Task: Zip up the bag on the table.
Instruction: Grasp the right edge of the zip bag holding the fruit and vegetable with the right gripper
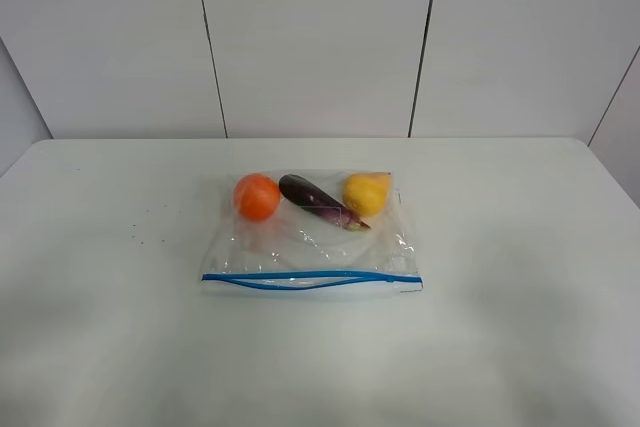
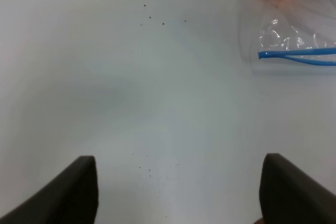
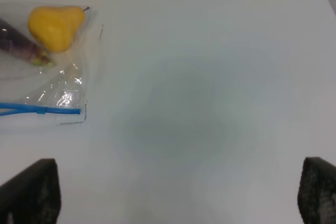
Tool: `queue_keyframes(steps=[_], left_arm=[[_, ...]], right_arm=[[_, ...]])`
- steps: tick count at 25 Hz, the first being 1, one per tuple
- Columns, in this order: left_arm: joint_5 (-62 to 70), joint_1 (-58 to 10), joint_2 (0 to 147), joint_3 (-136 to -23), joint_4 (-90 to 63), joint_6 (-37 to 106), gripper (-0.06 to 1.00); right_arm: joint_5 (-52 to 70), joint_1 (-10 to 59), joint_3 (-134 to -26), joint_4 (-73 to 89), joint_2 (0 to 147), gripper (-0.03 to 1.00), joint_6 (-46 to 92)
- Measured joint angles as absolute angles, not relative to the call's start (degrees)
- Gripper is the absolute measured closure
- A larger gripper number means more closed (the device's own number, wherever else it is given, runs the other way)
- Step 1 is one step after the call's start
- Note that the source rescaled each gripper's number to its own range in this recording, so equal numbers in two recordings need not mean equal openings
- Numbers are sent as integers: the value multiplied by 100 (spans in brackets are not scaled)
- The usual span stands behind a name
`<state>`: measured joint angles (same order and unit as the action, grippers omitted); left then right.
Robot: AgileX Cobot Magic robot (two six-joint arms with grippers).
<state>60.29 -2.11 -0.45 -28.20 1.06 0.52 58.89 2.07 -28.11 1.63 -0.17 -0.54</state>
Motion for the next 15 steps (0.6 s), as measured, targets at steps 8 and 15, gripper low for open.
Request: queue_keyframes(steps=[8, 15], left_arm=[[6029, -211, -45, -2820, 106, 52, -5], [6029, -211, -45, -2820, 106, 52, -5]], right_arm=[[5889, 207, -2960, 163, 284, -3, -59], [5991, 207, -4472, 218, 2747, -3, -76]])
